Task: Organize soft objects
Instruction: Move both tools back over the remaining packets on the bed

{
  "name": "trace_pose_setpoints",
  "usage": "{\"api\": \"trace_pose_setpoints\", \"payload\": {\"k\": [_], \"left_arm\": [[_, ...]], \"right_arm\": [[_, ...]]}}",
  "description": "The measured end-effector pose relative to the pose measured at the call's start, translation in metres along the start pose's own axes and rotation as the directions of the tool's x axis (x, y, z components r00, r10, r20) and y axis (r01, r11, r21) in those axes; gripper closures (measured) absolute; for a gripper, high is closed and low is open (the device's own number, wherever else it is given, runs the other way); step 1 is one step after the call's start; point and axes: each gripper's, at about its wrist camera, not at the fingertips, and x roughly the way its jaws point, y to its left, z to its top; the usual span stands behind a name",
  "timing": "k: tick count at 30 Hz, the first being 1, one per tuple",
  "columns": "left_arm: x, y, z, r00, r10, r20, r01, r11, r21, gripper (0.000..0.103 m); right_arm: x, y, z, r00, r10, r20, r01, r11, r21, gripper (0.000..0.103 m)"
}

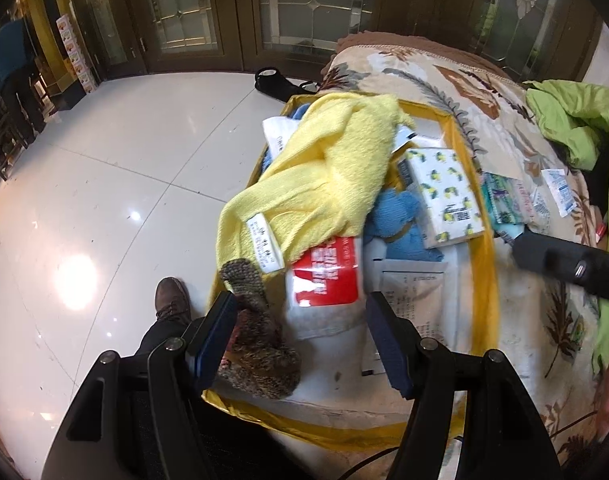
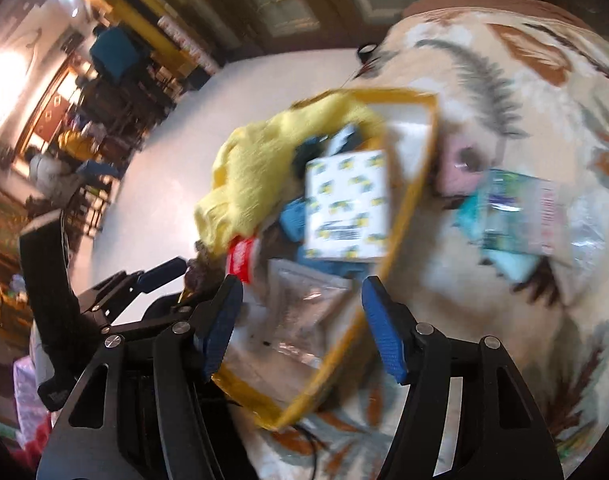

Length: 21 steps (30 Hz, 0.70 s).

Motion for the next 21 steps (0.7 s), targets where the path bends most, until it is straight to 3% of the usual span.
{"api": "trace_pose_setpoints", "payload": {"k": [3, 7, 10, 21], "left_arm": [[-0.005, -0.011, 0.002, 1.0, -0.017, 0.01, 0.017, 1.0, 0.018, 0.036], [-0.011, -0.033, 0.008, 0.998, -0.053, 0.019, 0.052, 0.997, 0.054, 0.036], [-0.011, -0.051, 0.014, 0.995, -0.094, 0.013, 0.093, 0.993, 0.07, 0.036], [0.0, -0.132, 0.052, 0.98, -0.198, 0.007, 0.191, 0.953, 0.236, 0.036]], "right_arm": [[-0.022, -0.029, -0.002, 0.999, 0.003, 0.046, -0.007, 0.996, 0.09, 0.04], [-0.056, -0.074, -0.006, 0.992, -0.079, 0.101, 0.056, 0.977, 0.207, 0.04], [-0.075, -0.104, -0.008, 0.987, -0.095, 0.127, 0.053, 0.953, 0.298, 0.04], [-0.095, -0.158, -0.021, 0.981, -0.139, 0.137, 0.068, 0.902, 0.426, 0.04]]}}
